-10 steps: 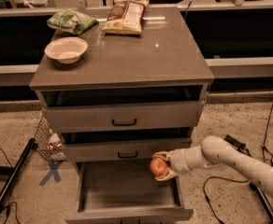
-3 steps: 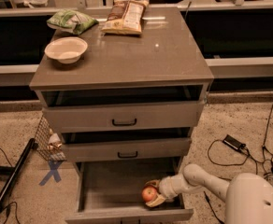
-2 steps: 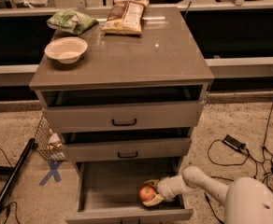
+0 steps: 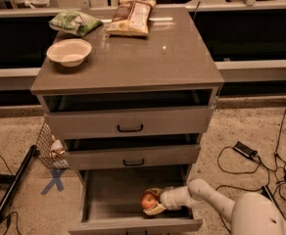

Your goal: Place apple into bottom drawer

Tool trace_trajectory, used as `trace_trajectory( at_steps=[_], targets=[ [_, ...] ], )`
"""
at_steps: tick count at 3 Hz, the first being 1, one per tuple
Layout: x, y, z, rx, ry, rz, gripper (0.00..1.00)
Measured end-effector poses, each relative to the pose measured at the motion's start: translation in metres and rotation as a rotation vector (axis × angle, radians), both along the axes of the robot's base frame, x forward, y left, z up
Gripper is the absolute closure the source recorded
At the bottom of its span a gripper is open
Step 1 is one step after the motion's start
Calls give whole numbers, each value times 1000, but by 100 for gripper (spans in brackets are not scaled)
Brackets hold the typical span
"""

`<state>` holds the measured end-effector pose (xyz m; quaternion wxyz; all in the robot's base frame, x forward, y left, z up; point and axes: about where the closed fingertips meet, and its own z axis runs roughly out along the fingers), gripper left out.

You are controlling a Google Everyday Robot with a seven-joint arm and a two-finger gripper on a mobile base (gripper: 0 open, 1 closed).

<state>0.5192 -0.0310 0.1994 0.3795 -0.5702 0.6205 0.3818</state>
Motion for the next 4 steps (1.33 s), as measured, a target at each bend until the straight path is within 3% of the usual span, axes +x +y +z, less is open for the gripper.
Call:
trace_trajectory(
  at_steps=[1,3,4],
  targets=[
    [6,10,-4,18,-12,-3,100],
    [11,18,-4,-46,-31,-13,59],
    [8,25,-10,-24,2,-38,35]
  ],
)
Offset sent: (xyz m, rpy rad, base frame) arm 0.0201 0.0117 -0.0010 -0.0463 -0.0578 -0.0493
